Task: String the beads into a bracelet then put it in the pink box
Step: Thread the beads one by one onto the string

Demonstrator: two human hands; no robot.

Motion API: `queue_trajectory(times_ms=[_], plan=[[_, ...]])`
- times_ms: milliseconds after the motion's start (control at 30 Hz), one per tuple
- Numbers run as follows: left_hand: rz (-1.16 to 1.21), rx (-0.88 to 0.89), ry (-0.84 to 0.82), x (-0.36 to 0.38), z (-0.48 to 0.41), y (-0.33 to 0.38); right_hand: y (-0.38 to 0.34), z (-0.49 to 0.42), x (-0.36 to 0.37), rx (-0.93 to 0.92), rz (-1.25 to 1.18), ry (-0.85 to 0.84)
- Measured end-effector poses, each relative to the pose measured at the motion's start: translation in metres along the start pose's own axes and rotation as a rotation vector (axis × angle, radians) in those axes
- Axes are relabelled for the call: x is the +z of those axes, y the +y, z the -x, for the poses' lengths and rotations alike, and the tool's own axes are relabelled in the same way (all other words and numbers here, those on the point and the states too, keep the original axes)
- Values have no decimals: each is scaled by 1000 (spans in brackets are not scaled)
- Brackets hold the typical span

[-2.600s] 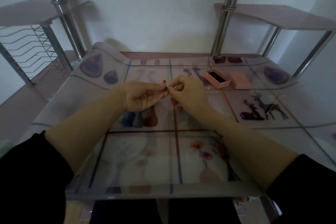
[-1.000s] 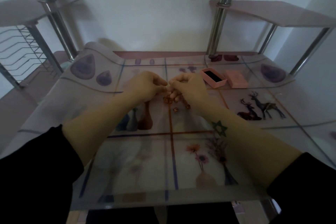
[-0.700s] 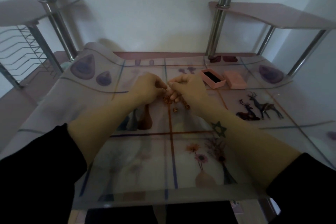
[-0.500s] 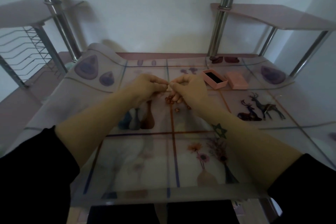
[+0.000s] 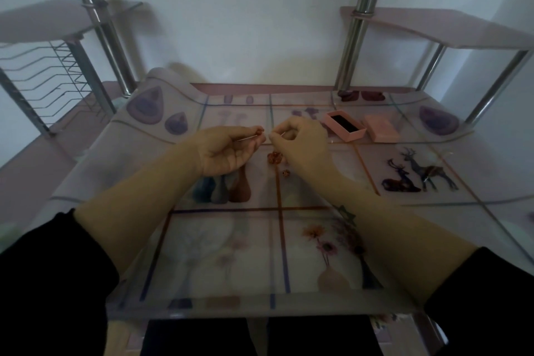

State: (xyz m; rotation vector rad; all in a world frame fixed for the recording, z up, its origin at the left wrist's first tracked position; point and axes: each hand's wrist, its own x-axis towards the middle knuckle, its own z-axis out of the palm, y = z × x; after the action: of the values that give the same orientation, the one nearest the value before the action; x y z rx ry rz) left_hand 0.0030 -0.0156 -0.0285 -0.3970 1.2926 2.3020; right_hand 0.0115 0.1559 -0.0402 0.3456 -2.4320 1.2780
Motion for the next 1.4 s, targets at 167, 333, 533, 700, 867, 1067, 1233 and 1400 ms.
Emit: queue_trajectory(times_ms=[167, 333, 533, 700, 867, 1067, 1233, 1400], plan=[[-2, 5, -22, -1, 0, -2, 5, 0, 2, -42, 31, 34], [11, 2, -35, -1, 0, -3, 7, 1, 3, -61, 52, 32], [13, -15, -49, -1, 0, -5, 4, 1, 3, -49, 45, 16], [22, -13, -50, -2, 0, -6, 2, 2, 2, -48, 50, -2], [14, -6, -55, -3, 0, -7, 4, 3, 2, -53, 36, -7], [4, -10, -51, -2, 0, -7, 5, 3, 3, -63, 65, -15], [-3, -13, -48, -2, 0, -7, 5, 2, 4, -71, 62, -14], [-22, 5, -44, -1, 0, -8, 5, 2, 4, -61, 57, -28]])
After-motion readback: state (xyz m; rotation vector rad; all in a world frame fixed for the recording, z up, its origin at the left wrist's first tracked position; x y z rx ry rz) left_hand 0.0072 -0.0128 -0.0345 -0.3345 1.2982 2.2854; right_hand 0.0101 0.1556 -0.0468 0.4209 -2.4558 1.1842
